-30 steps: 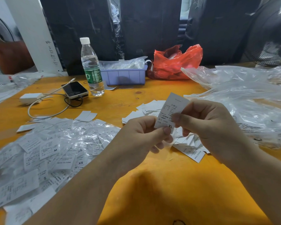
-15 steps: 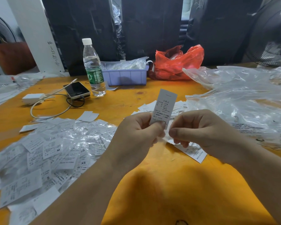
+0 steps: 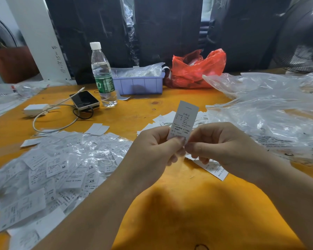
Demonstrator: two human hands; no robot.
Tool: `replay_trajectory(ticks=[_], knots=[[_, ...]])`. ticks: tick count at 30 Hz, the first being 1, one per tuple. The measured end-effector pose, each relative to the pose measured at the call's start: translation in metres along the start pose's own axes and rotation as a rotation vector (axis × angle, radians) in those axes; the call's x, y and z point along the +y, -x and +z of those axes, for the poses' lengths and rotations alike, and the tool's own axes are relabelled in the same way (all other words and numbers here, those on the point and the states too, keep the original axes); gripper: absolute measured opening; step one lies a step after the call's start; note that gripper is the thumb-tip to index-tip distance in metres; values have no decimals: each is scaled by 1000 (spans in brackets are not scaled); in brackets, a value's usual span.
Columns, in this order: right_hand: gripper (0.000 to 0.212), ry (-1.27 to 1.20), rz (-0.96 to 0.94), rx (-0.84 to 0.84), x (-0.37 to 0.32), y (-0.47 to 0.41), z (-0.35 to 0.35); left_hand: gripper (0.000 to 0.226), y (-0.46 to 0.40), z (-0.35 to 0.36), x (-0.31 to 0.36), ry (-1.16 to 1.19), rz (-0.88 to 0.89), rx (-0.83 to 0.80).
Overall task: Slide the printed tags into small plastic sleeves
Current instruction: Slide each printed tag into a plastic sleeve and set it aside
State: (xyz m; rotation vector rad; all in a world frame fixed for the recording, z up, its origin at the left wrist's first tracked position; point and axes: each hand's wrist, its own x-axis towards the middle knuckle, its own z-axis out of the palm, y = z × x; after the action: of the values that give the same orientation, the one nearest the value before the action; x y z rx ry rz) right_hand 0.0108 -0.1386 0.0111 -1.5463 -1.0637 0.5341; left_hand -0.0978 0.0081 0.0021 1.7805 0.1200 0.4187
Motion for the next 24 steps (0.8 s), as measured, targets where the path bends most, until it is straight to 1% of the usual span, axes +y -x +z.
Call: replay_trajectory(ticks=[1, 2, 4, 5, 9, 15, 22, 24], knots=[[6, 2, 10, -2, 0, 0, 1, 15, 0, 0, 0, 1, 0, -3], [15, 3, 20, -10, 0, 0, 1, 14, 0, 0, 0, -4, -1, -4], [34, 1, 38, -22, -1, 0, 3, 20, 0, 1, 0, -25, -6, 3], [35, 3, 43, -17, -1, -1, 4, 21, 0, 1, -1, -34, -6, 7], [21, 52, 58, -45, -1, -1, 2, 20, 0, 1, -3, -65, 0, 39], [26, 73, 67, -67, -1, 0, 1, 23, 1, 3, -1, -89, 3, 64], [16, 78, 89, -71, -2, 0, 0, 23, 2, 7, -2, -73, 0, 100], [17, 60, 88, -69, -2, 0, 0, 23, 2, 6, -2, -90, 7, 98]])
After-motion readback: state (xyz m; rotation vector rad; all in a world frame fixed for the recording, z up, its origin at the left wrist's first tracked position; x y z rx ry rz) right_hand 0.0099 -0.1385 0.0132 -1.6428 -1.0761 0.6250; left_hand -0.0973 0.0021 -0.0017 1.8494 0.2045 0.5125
